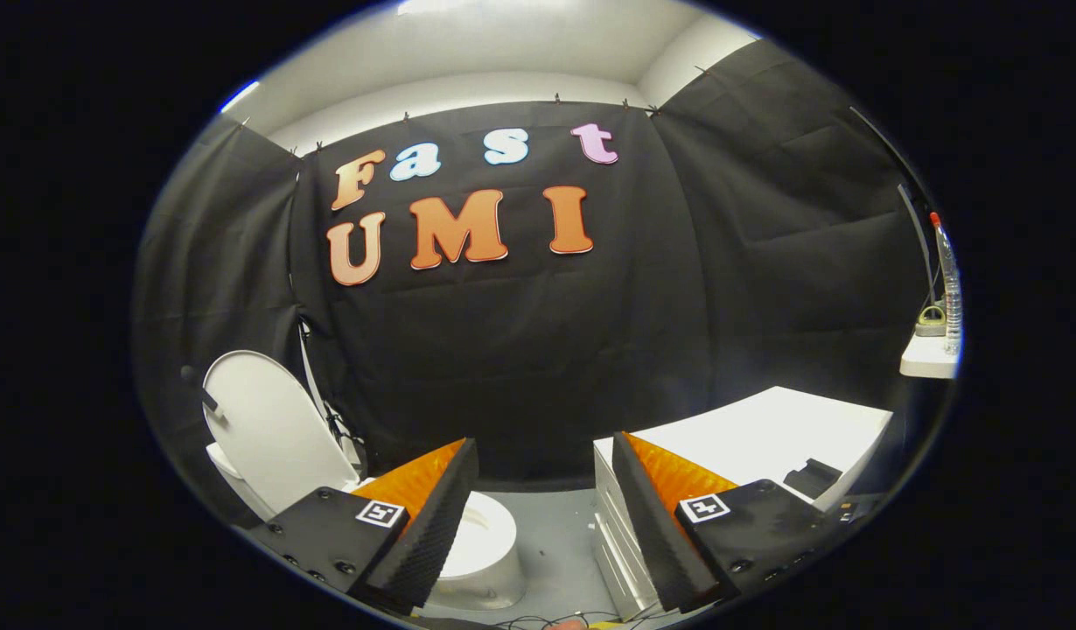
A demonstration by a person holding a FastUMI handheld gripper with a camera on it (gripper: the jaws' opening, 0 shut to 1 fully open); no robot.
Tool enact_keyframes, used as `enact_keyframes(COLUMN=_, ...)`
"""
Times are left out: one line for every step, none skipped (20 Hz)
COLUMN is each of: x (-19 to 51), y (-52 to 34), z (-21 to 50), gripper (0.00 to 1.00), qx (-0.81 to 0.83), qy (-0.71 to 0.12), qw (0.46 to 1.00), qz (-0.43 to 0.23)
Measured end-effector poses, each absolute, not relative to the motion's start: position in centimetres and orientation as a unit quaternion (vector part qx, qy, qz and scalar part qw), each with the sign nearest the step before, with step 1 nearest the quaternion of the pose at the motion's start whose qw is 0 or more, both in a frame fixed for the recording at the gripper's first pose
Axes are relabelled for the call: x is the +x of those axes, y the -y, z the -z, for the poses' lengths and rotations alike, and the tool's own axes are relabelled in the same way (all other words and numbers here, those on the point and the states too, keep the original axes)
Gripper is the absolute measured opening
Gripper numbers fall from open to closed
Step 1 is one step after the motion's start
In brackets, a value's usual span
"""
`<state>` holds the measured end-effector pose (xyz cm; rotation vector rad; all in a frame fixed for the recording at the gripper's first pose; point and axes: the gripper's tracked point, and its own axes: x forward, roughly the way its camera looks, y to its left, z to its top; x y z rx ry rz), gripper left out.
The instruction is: Open the toilet lid.
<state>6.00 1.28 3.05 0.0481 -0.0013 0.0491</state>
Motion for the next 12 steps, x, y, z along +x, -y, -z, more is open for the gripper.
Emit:
enact_keyframes(x=6.0, y=-0.8, z=-2.5, gripper=0.98, qx=0.022, qy=-0.005, qw=1.000, qz=-0.021)
enact_keyframes(x=5.9, y=-0.6, z=-2.4, gripper=0.98, qx=0.025, qy=-0.005, qw=0.999, qz=-0.021)
enact_keyframes(x=5.7, y=-0.5, z=-2.7, gripper=0.98, qx=0.030, qy=-0.002, qw=0.999, qz=-0.021)
enact_keyframes(x=5.5, y=-0.4, z=-2.5, gripper=0.98, qx=0.033, qy=0.002, qw=0.999, qz=-0.021)
enact_keyframes(x=5.5, y=-0.1, z=-2.1, gripper=0.98, qx=0.030, qy=0.004, qw=0.999, qz=-0.015)
enact_keyframes(x=5.7, y=0.5, z=-1.2, gripper=0.98, qx=0.015, qy=-0.002, qw=1.000, qz=-0.004)
enact_keyframes(x=5.5, y=1.1, z=-0.2, gripper=0.98, qx=0.000, qy=-0.007, qw=1.000, qz=0.006)
enact_keyframes(x=5.4, y=1.6, z=0.3, gripper=0.98, qx=-0.007, qy=-0.009, qw=1.000, qz=0.015)
enact_keyframes(x=5.5, y=1.6, z=0.3, gripper=0.98, qx=-0.004, qy=-0.015, qw=1.000, qz=0.019)
enact_keyframes(x=5.4, y=1.3, z=0.4, gripper=0.98, qx=0.007, qy=-0.016, qw=1.000, qz=0.017)
enact_keyframes(x=5.3, y=1.2, z=0.0, gripper=0.98, qx=0.016, qy=-0.011, qw=1.000, qz=0.016)
enact_keyframes(x=5.3, y=1.1, z=0.1, gripper=0.98, qx=0.017, qy=-0.011, qw=1.000, qz=0.018)
